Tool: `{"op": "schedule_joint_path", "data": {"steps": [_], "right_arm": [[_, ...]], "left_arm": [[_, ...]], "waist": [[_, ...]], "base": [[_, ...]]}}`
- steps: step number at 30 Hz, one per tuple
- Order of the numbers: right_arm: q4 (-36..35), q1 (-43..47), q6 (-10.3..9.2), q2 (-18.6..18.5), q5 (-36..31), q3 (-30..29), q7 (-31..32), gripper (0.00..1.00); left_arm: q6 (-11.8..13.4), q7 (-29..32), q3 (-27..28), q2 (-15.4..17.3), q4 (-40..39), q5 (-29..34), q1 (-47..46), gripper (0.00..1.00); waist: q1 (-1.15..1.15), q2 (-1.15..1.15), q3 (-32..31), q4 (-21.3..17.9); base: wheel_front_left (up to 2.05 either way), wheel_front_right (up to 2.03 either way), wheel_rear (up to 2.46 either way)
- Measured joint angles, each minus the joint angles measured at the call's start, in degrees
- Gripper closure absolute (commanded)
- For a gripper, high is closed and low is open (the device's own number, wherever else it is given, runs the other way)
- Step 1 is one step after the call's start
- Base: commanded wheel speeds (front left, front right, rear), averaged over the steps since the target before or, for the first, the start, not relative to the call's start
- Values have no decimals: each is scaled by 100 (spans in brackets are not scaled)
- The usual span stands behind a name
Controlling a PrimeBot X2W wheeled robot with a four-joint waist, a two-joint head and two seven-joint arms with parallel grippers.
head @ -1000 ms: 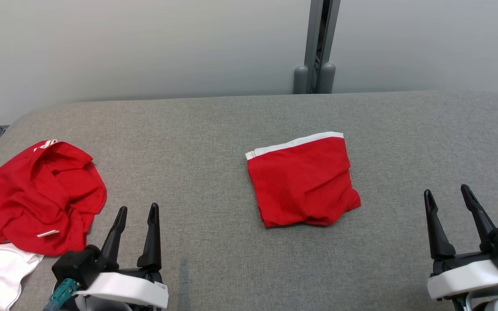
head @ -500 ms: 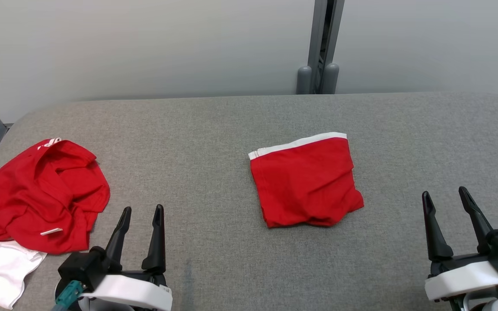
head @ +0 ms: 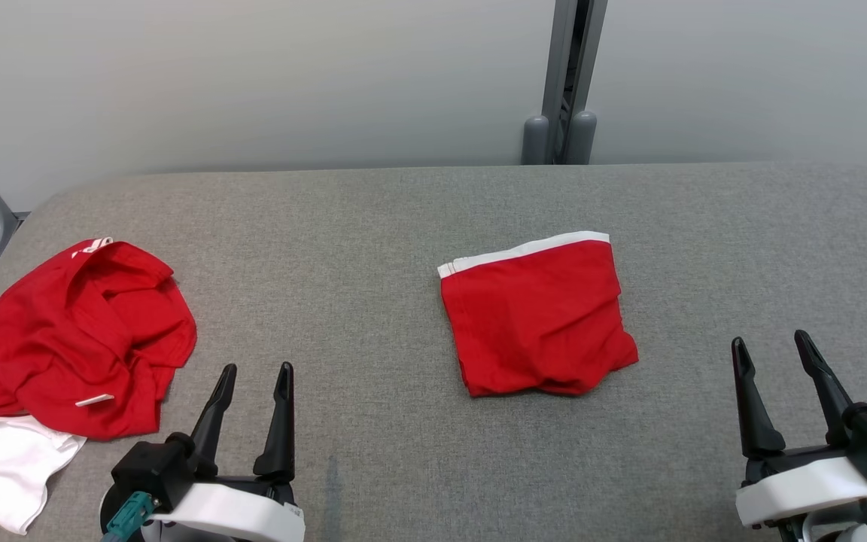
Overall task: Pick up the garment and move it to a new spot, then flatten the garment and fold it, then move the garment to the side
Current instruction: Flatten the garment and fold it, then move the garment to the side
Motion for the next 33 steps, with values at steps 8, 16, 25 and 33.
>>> {"op": "schedule_joint_path", "data": {"steps": [8,16,25,33], "right_arm": [[7,-5,-1,-1,41,-15,0,0],[20,-5,0,-2,41,-30,0,0],[96,-13,0,2,149,-87,0,0],[543,-651,-1,-436,892,416,535,0]], "left_arm": [[-2,0,-5,0,-8,1,0,0],[-10,0,-31,0,4,18,0,0],[-25,0,-91,0,-8,23,-16,0],[-83,-1,-211,0,-105,-60,-389,0]], "waist": [[0,0,34,2],[0,0,53,-10],[0,0,161,10],[0,0,659,138]], "base": [[0,0,0],[0,0,0],[0,0,0],[0,0,0]]}}
